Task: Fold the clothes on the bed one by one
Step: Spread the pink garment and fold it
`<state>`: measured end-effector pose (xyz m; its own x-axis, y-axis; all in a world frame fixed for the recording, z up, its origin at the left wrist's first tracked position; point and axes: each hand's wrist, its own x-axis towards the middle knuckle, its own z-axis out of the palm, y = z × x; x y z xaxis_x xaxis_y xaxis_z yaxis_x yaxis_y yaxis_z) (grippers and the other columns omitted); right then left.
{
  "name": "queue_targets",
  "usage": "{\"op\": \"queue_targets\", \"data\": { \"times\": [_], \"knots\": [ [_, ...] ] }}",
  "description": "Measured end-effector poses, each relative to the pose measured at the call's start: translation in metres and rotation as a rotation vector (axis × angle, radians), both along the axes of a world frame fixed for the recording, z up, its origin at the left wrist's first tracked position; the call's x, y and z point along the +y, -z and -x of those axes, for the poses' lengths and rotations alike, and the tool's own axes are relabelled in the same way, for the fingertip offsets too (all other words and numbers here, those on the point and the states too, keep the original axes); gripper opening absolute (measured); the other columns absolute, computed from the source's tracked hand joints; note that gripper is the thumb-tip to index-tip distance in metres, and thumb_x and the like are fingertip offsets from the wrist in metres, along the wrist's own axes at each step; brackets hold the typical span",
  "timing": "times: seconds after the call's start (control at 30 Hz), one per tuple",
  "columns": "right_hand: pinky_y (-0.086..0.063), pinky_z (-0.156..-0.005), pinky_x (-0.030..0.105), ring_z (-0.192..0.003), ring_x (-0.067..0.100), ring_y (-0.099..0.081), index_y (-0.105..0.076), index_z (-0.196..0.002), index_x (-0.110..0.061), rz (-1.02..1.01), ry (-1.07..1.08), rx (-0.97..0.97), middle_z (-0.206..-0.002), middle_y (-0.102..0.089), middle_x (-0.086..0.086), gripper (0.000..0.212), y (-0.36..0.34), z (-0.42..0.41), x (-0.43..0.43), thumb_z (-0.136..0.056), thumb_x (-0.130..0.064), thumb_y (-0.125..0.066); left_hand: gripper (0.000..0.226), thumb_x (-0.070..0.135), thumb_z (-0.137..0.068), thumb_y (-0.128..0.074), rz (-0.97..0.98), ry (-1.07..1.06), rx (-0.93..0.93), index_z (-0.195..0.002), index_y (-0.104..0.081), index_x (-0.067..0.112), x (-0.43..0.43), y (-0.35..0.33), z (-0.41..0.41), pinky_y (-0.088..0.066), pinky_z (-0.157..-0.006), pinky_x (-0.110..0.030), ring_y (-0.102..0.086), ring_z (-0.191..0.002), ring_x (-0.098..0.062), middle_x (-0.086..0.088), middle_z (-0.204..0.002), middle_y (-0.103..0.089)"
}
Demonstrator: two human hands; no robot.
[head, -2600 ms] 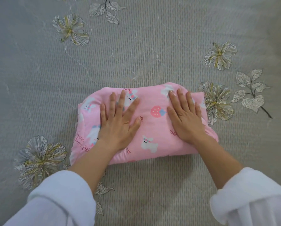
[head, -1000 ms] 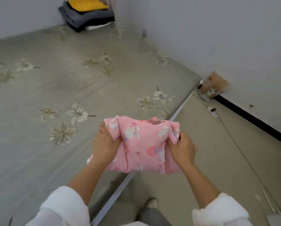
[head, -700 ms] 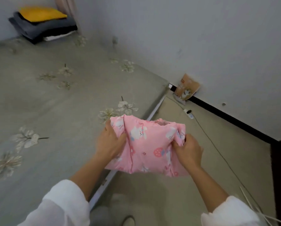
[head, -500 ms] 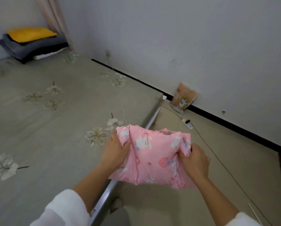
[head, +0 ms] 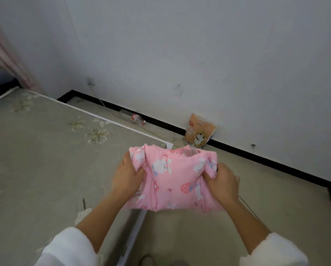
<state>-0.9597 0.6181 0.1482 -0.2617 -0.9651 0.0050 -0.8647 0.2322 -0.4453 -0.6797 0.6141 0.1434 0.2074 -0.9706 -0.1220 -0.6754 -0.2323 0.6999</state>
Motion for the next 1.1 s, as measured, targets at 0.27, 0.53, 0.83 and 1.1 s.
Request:
{"op": "queue_targets", "data": {
  "times": [0.27,0.53,0.83,1.1],
  "knots": [
    [-0.043,-0.081,0.042,-0.092,0.034,-0.059,-0.057,-0.092,-0.012,0.030,-0.014,-0.005,-0.092,-0.064,0.008,0.034,-0.006,0.070,-0.201,-0.088,-0.045,-0.057,0.059,0.022,-0.084,-0.059,0.062,-0.027,0.034,-0.136,-0.033,0.011,-0.193,0.002,0.072,-0.051,-0.080,-0.044,-0.058,-0.099,-0.034,-0.014,-0.121,-0.057],
    [-0.045,-0.081,0.045,-0.087,0.031,-0.060,-0.057,-0.091,-0.008,0.003,-0.220,0.048,-0.090,-0.063,0.008,0.041,-0.023,0.135,-0.426,-0.089,-0.050,-0.056,0.062,0.021,-0.080,-0.061,0.092,-0.209,0.025,-0.135,-0.035,0.012,-0.376,0.004,0.131,-0.046,-0.081,-0.041,-0.056,-0.107,-0.036,-0.014,-0.126,-0.055],
    [-0.041,-0.079,0.039,-0.084,0.026,-0.056,-0.049,-0.088,-0.015,-0.032,-0.513,0.078,-0.090,-0.059,0.004,0.035,-0.013,0.072,-0.641,-0.091,-0.049,-0.051,0.057,0.024,-0.082,-0.061,0.086,-0.486,-0.027,-0.131,-0.035,0.012,-0.511,0.018,0.086,-0.040,-0.074,-0.035,-0.058,-0.102,-0.036,-0.013,-0.121,-0.057],
    [-0.036,-0.071,0.036,-0.084,0.028,-0.058,-0.053,-0.092,-0.013,0.001,-0.703,0.076,-0.091,-0.060,0.005,0.038,-0.010,-0.060,-0.793,-0.090,-0.051,-0.052,0.061,0.025,-0.082,-0.063,0.116,-0.652,-0.073,-0.134,-0.034,0.012,-0.620,0.021,-0.022,-0.041,-0.073,-0.033,-0.060,-0.099,-0.032,-0.012,-0.123,-0.057]
  ]
}}
